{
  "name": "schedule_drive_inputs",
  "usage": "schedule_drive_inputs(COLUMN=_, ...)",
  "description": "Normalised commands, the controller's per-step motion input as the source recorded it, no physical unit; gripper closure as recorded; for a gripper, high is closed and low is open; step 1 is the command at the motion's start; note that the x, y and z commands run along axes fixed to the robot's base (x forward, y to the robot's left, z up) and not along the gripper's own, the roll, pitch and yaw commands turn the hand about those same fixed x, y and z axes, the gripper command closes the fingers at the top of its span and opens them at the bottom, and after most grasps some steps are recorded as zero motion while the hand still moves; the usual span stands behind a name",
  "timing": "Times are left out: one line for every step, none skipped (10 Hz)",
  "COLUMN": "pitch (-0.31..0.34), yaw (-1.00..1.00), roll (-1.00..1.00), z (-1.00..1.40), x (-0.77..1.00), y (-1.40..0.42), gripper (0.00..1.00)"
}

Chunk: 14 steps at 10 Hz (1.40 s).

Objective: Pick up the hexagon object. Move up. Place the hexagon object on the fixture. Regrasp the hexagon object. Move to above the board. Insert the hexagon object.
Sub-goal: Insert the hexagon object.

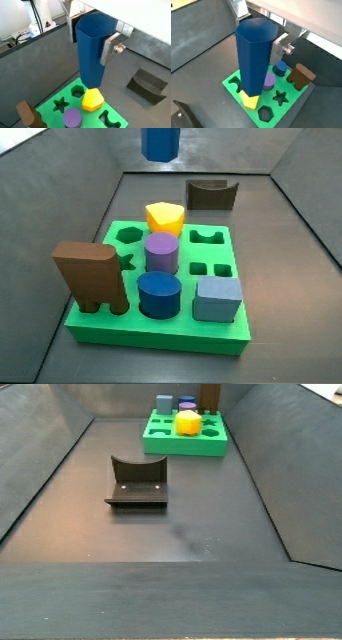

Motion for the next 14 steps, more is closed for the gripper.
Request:
schedule_drive_inputs(pitch=-0.011, yaw=-0.01, roll=-0.01, z=-0.09, x=-0.08, y=0.00, gripper=1.00)
schedule_drive_inputs(pitch=-0.047, yaw=-0.18, roll=-0.06, z=-0.21, x=-0.37, y=0.08, gripper=1.00)
schedule_drive_inputs(pitch=-0.080, yaw=-0.32, roll=-0.08, z=-0.30, x=-0.51, y=0.05, gripper=1.00)
schedule_drive_inputs(pitch=-0.100, yaw=-0.33, roll=-0.15, z=-0.39, x=-0.42, y=0.08, gripper=1.00)
schedule_drive_inputs(pitch=-0.136, yaw=-0.44, roll=-0.24, z=-0.52, x=-0.25, y=0.07, gripper=1.00)
schedule_drive_inputs(pitch=-0.137, yaw=-0.76, roll=-0.24, z=-0.54, x=-0.06, y=0.00, gripper=1.00)
schedule_drive_inputs(pitch=-0.143, yaw=-0.87, roll=-0.20, z=-0.58, x=-0.13, y=-0.02, gripper=1.00)
schedule_drive_inputs(pitch=-0.139, yaw=-0.87, roll=-0.19, z=-0.61, x=-0.14, y=-0.01, gripper=1.00)
schedule_drive_inputs(pitch=-0.124, yaw=-0.80, roll=-0.19, z=-0.65, x=-0.30, y=0.00, gripper=1.00)
schedule_drive_inputs(pitch=-0.041, yaw=-0.58, roll=-0.19, z=-0.47, x=-0.61, y=0.08, gripper=1.00)
schedule_drive_inputs(pitch=0.000, yaw=-0.08, roll=-0.05, z=0.00, x=-0.09, y=0.06, gripper=1.00)
schedule_drive_inputs(pitch=0.000, yaw=0.00, roll=0.01, z=-0.09, x=0.00, y=0.00, gripper=1.00)
schedule_drive_inputs(pitch=-0.033, yaw=-0.14, roll=0.00, z=-0.19, x=-0.29, y=0.00, gripper=1.00)
schedule_drive_inputs(pitch=-0.056, yaw=-0.35, roll=-0.07, z=-0.41, x=-0.28, y=0.00, gripper=1.00)
